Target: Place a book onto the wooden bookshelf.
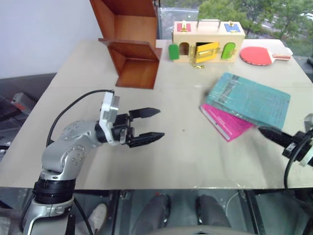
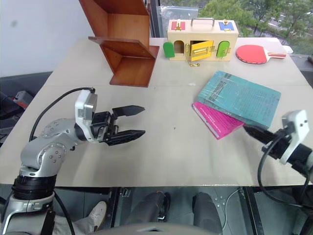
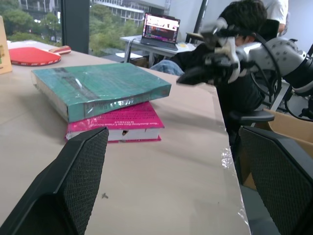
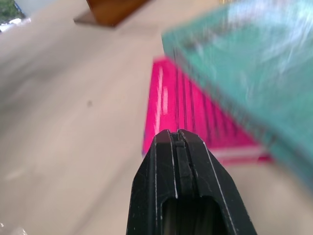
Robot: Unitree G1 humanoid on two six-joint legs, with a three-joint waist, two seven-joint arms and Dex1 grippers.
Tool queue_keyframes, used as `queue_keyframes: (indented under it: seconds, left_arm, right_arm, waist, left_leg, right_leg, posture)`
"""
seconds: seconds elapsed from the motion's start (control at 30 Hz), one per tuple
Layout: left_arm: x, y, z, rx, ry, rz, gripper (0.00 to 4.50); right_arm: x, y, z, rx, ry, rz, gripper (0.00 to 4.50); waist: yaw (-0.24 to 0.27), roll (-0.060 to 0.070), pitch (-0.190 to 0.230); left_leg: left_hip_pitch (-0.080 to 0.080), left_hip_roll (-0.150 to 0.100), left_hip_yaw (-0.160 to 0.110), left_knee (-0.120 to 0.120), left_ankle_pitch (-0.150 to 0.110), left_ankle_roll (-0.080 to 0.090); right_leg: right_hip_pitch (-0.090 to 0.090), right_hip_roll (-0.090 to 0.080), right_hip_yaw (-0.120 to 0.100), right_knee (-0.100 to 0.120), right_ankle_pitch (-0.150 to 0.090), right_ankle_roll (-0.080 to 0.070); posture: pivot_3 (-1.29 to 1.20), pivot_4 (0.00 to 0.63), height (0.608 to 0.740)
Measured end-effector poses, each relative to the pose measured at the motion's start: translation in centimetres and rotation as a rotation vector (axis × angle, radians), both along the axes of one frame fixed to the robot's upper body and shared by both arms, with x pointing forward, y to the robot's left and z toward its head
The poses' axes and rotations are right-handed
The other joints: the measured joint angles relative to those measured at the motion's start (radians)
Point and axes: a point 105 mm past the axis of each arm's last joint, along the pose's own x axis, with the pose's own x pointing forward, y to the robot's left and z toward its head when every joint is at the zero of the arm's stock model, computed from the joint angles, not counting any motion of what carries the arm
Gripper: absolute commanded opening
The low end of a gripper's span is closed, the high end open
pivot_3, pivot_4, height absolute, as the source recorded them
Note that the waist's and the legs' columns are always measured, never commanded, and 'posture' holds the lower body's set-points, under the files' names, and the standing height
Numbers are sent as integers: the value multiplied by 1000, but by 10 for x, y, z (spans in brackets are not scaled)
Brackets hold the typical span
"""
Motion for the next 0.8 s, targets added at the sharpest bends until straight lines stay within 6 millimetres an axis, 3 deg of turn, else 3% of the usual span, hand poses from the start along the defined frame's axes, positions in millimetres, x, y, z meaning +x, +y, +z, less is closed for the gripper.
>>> queue_keyframes:
  seconds: [0.1, 0.13, 0.2, 0.4, 0.5, 0.63, 0.73, 0.8]
  left_arm:
    - [0, -7, 0, -11, -10, -24, 4500]
    - [1, -8, -1, -11, -6, -23, 4500]
    - [3, -8, -1, -16, -2, -19, 4500]
    - [6, -8, -2, -17, -5, 4, 4500]
    - [6, -6, -5, -18, 5, 16, 4500]
    - [4, -4, -6, -19, 1, 38, 4500]
    - [4, -3, -6, -20, 0, 42, 4500]
    - [2, -1, -7, -23, 1, 54, 4500]
  right_arm:
    - [35, -52, 19, -70, -37, -293, 39]
    - [44, -74, 18, -90, -18, -398, 39]
    - [54, -97, 6, -122, 30, -490, 39]
    - [70, -118, -30, -205, 156, -505, 39]
    - [71, -114, -31, -215, 157, -461, 39]
    - [55, -74, -31, -195, 153, -241, 39]
    - [51, -59, -27, -179, 149, -166, 39]
    - [30, -39, -22, -169, 152, -86, 39]
  waist:
    - [0, 0, 0]
    - [4, -1, 0]
    - [10, -1, 0]
    - [6, 0, 0]
    - [6, 0, 0]
    - [6, 0, 0]
    - [3, 0, 0]
    - [11, 0, 0]
  left_leg:
    - [1, -1, 1, 1, 0, 0]
    - [0, -1, 0, 1, 1, 0]
    - [-1, -1, 0, 0, 3, -4]
    - [-4, -1, 3, -2, 2, -3]
    - [-4, -1, 3, -2, 2, -3]
    - [-3, 0, 2, -1, 2, -3]
    - [-3, 0, 3, -1, 2, -3]
    - [-3, 0, 1, -1, 0, 0]
  right_leg:
    - [1, -1, 0, 0, 0, 0]
    - [1, -1, -1, 0, 0, 0]
    - [1, -1, -1, 0, 0, 0]
    - [-3, 0, 3, -2, 0, 0]
    - [-3, 0, 3, -2, 0, 0]
    - [-3, 0, 2, -1, 0, 0]
    - [-3, 0, 2, -1, 0, 0]
    - [-2, 0, 1, -1, 0, 0]
  posture:
    - [0, 150, 740]
    - [0, 150, 740]
    - [0, 150, 740]
    - [0, 150, 740]
    - [0, 150, 740]
    - [0, 150, 740]
    - [0, 150, 740]
    - [0, 150, 740]
